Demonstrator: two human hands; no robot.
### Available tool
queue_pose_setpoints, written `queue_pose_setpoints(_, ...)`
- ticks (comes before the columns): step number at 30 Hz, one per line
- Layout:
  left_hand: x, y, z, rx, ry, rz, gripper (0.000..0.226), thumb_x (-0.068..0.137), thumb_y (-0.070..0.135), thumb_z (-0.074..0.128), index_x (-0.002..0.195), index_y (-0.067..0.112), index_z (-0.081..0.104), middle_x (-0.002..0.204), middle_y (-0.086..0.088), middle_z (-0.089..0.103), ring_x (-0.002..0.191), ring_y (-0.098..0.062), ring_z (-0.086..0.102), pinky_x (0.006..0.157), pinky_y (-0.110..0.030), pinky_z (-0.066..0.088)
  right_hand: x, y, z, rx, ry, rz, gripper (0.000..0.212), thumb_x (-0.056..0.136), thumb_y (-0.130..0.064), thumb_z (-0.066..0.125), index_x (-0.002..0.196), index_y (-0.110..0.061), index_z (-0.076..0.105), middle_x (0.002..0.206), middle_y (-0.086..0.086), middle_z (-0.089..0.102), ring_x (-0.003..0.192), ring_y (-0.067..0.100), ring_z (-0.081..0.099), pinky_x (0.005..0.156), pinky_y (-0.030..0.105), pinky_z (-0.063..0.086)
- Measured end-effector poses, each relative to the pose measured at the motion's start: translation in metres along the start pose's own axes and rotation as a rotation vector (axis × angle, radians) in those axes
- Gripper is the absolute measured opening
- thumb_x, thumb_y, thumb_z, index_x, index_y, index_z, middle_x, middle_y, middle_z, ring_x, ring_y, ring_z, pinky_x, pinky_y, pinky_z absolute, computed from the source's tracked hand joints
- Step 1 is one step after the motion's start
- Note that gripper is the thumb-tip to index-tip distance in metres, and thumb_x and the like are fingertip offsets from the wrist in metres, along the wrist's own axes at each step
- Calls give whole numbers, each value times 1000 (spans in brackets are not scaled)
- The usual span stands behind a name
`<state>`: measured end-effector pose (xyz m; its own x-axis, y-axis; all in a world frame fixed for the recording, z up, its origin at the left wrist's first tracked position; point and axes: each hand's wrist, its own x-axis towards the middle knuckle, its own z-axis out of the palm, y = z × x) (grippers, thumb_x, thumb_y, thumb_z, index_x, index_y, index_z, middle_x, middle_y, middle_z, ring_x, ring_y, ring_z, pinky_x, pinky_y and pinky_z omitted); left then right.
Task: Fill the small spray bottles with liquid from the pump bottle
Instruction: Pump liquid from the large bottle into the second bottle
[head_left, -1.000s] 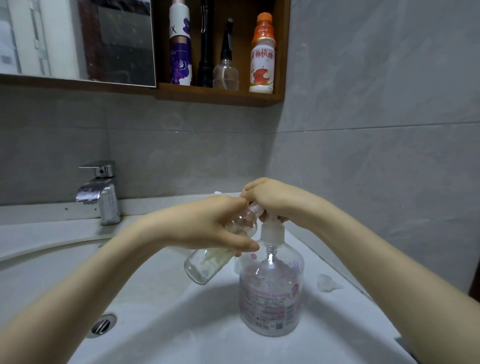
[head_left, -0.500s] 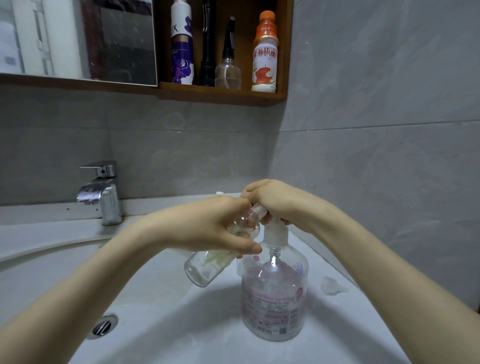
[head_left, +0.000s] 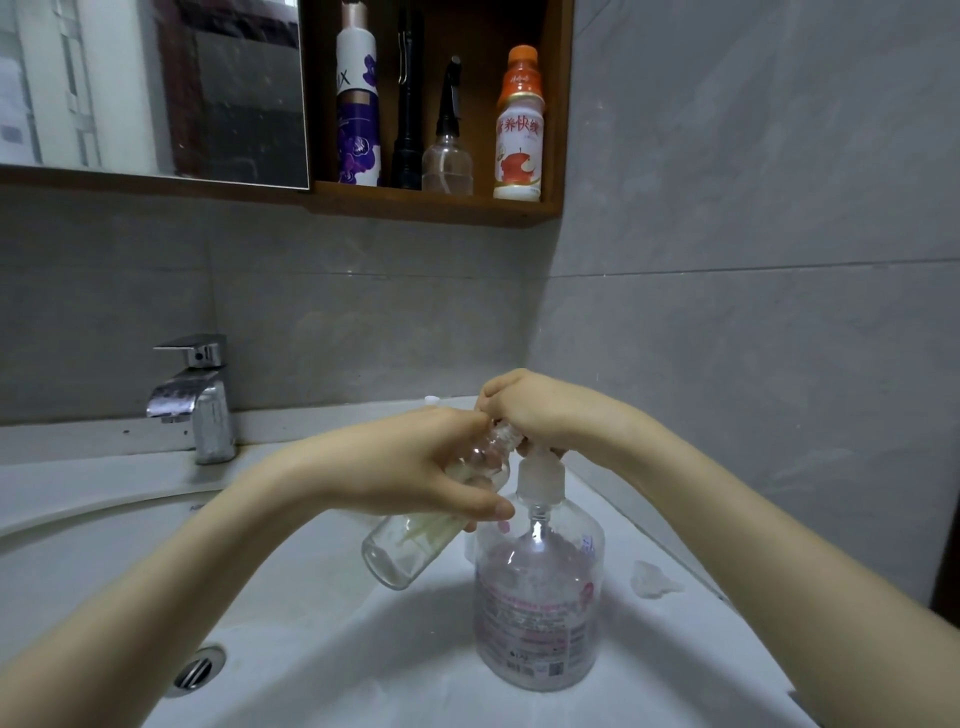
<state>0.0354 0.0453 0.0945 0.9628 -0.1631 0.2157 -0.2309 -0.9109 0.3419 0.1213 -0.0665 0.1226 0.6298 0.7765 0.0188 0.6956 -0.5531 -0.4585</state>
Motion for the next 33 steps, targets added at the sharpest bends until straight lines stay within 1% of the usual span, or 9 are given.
queue_pose_setpoints(5, -2, 1, 0, -8, 3, -1, 56, 70, 50, 62, 106, 7, 56, 87, 2, 70, 82, -12, 66, 81, -45, 50, -1, -4, -1, -34, -31, 26, 8, 91, -6, 53, 97, -5, 59, 70, 3, 51, 74, 24, 47, 56, 25, 36)
queue_pose_setpoints(7, -1, 2, -1, 6, 5, -4, 56, 70, 51, 62, 104, 8, 56, 87, 2, 69, 82, -13, 65, 80, -45, 49, -1, -4, -1, -33, -27, 29, 8, 91, -5, 52, 96, -5, 59, 67, 2, 50, 67, 22, 46, 56, 25, 36)
queue_pose_setpoints(10, 0, 3, -1, 34, 10, -3, 50, 75, 47, 68, 103, 8, 56, 86, 2, 67, 81, -14, 62, 78, -43, 48, -1, 0, -1, -8, -21, 12, 9, 91, -2, 51, 90, -8, 58, 64, 1, 49, 60, 18, 42, 56, 26, 35)
queue_pose_setpoints(15, 0, 2, 0, 44, 10, -8, 42, 82, 37, 70, 106, 6, 56, 84, 3, 68, 77, -9, 61, 77, -40, 48, 2, 9, 4, 147, 64, 17, 31, 91, -3, 44, 66, -19, 52, 63, 1, 53, 57, 16, 43, 55, 26, 32)
queue_pose_setpoints(22, 0, 2, 0, 100, -14, -10, 38, 82, 36, 69, 104, 8, 54, 88, -2, 64, 77, -13, 57, 72, -32, 45, 5, 9, 7, 106, -13, 3, 23, 87, -3, 53, 66, -14, 53, 57, 1, 50, 57, 20, 43, 49, 23, 33)
queue_pose_setpoints(24, -2, 1, 3, 104, -28, -7, 38, 82, 36, 69, 103, 8, 54, 90, -5, 63, 80, -17, 56, 74, -35, 45, 5, 9, 11, 86, -11, 19, 26, 88, 0, 53, 65, -12, 51, 52, -2, 49, 56, 18, 44, 51, 24, 35)
queue_pose_setpoints(28, 1, 3, 3, 97, -14, -11, 41, 82, 39, 69, 101, 6, 54, 90, -6, 63, 81, -22, 57, 76, -42, 47, 8, 14, 9, 241, 101, 10, 34, 95, 1, 40, 68, -18, 46, 68, 0, 46, 59, 10, 42, 56, 22, 38)
queue_pose_setpoints(31, -1, 3, 0, 36, 16, -26, 37, 83, 35, 70, 99, 5, 55, 84, -2, 65, 78, -17, 60, 74, -37, 47, 5, 7, 5, 98, 93, 9, 33, 92, 3, 46, 66, -18, 47, 68, 4, 48, 55, 17, 41, 51, 25, 34)
queue_pose_setpoints(33, -2, 3, -1, 31, 23, -15, 38, 83, 34, 70, 101, 4, 55, 87, -5, 66, 81, -20, 61, 76, -41, 47, 3, 3, 4, 48, 96, -1, 29, 91, 3, 46, 68, -14, 49, 72, 10, 51, 58, 23, 43, 50, 25, 33)
